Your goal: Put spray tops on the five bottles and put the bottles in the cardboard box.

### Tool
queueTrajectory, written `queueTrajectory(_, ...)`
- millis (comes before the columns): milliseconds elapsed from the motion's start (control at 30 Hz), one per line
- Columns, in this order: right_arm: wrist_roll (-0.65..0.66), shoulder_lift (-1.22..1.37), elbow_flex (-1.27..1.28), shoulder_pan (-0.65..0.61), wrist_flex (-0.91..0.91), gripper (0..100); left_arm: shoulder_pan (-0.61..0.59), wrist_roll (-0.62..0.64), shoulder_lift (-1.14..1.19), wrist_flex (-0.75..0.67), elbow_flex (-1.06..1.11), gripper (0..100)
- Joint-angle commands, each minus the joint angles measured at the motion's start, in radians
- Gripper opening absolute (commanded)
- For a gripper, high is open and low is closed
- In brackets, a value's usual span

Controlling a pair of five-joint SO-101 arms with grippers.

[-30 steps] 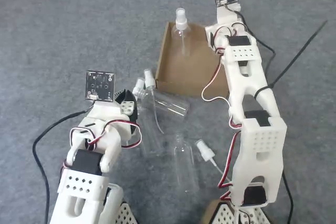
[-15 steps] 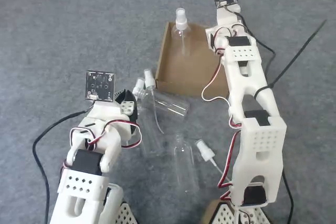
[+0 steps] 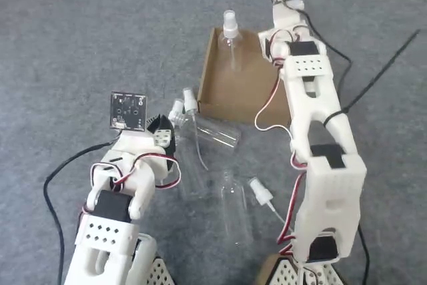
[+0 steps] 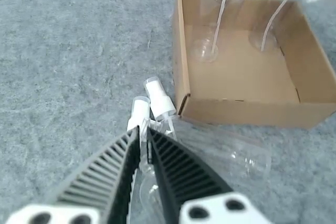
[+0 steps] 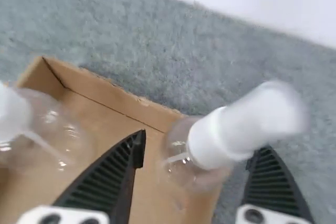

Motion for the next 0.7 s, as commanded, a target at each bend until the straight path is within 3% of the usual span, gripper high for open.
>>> queueTrajectory(0,0.009,-0.188,-0.084,-0.012,0.101,25.0,0.000,0.003,-0.009,-0.028,-0.010,1)
queueTrajectory(267,0.009,-0.352,-0.083,-0.005,0.357,25.0,-0.003,0.003,-0.009,-0.029,-0.010,1)
queueTrajectory(667,0.020,-0.553,-0.080,-0.004,1.041,25.1,-0.003,0.003,-0.009,-0.029,-0.008,1)
